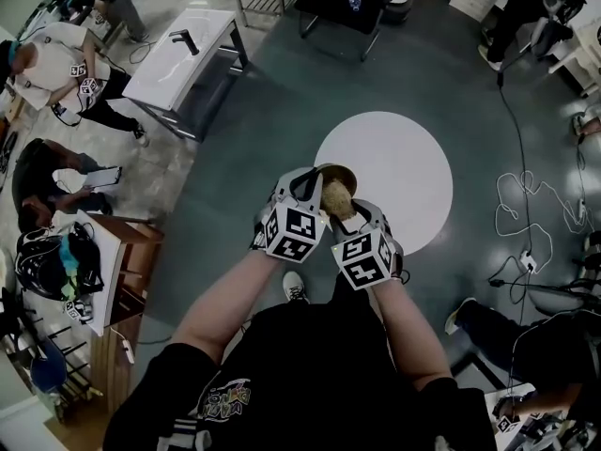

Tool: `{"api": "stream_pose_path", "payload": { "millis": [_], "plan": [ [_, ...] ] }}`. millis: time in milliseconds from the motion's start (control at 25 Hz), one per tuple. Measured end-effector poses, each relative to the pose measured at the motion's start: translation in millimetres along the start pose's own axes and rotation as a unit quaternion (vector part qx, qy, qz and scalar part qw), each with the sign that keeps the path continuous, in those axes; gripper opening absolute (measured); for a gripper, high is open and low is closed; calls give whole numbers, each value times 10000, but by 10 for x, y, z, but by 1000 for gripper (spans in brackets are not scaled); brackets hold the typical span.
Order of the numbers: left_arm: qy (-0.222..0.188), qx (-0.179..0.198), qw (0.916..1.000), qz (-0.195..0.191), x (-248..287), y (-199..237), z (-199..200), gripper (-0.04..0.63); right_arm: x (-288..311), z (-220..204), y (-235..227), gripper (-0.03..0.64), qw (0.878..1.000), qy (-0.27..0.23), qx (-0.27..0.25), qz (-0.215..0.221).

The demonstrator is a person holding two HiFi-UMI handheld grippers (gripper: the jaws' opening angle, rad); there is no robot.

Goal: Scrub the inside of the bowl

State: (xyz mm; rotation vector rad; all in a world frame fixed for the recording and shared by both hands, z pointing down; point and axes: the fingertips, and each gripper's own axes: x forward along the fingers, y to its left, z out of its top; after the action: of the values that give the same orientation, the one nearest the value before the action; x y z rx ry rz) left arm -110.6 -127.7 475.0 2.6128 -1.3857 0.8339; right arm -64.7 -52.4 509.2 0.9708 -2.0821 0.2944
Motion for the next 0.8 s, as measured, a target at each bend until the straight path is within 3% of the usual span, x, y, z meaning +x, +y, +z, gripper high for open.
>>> {"api": "stream_pose_path", "payload": {
  "millis": [200, 560, 800],
  "plan": [
    [25, 143, 9998, -157, -25, -39, -2, 21, -84, -83, -183, 213, 9992, 107, -253, -295],
    [-254, 1214, 9913, -450, -142, -329, 248, 21, -241, 145, -264, 213, 9818, 49, -1681, -880],
    [-338, 1267, 9903, -449, -189, -360, 293, 21, -252, 116, -254, 213, 9834, -9, -1579, -895]
  ]
}}
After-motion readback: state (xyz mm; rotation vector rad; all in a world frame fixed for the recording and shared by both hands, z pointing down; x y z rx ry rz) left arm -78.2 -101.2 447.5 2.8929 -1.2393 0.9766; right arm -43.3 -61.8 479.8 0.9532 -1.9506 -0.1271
